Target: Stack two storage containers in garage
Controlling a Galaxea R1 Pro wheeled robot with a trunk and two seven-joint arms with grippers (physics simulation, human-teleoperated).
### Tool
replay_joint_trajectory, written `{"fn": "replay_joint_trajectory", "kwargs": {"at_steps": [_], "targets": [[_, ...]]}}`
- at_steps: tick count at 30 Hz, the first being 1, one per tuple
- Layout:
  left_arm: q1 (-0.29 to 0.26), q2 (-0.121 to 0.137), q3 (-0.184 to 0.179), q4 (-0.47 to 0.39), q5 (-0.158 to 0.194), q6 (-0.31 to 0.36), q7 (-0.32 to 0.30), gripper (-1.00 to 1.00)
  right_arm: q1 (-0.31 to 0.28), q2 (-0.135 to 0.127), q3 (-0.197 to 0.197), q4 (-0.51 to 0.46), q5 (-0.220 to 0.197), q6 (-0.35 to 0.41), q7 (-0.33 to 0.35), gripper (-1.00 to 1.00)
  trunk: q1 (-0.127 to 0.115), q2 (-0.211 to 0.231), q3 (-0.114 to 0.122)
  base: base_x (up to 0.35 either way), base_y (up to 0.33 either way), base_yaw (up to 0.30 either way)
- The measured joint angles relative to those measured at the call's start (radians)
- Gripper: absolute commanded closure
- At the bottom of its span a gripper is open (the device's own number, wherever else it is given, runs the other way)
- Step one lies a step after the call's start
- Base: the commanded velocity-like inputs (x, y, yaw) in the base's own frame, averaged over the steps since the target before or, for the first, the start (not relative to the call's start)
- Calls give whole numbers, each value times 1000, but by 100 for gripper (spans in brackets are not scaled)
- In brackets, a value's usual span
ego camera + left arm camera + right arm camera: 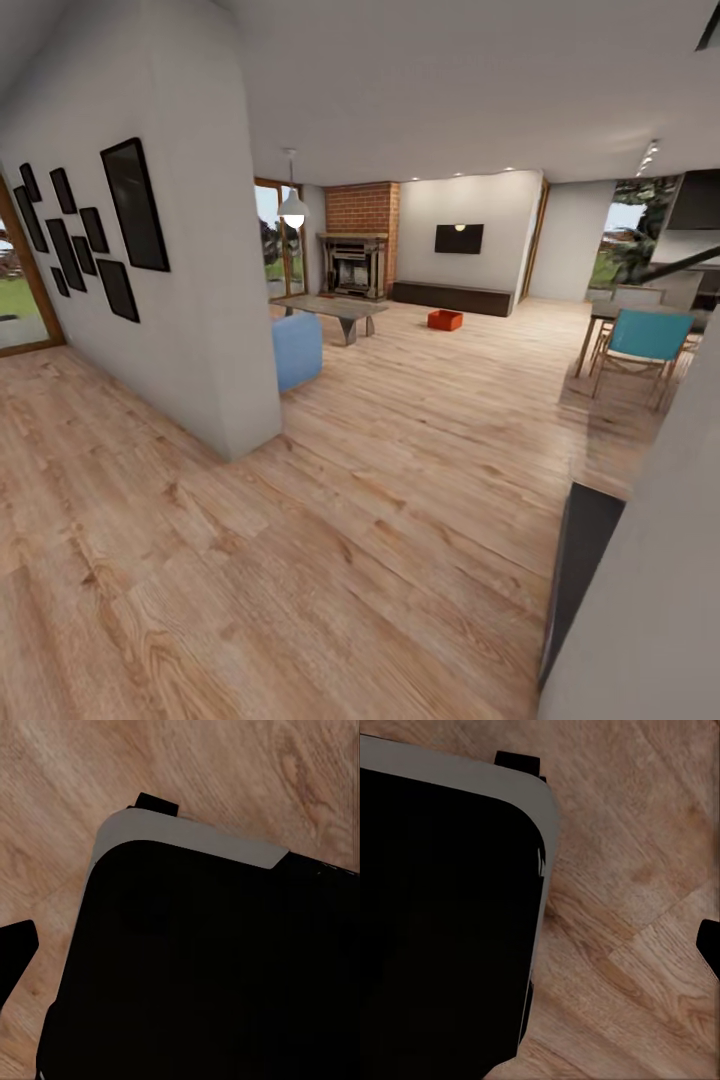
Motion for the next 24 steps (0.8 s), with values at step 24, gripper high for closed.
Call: {"fn": "replay_joint_trajectory", "kwargs": {"at_steps": [24], "targets": [[0,0,0,0,0,0,0,-100,0,1,-1,-2,-2,-101,10,-100,0,0,0,322,0,0]]}}
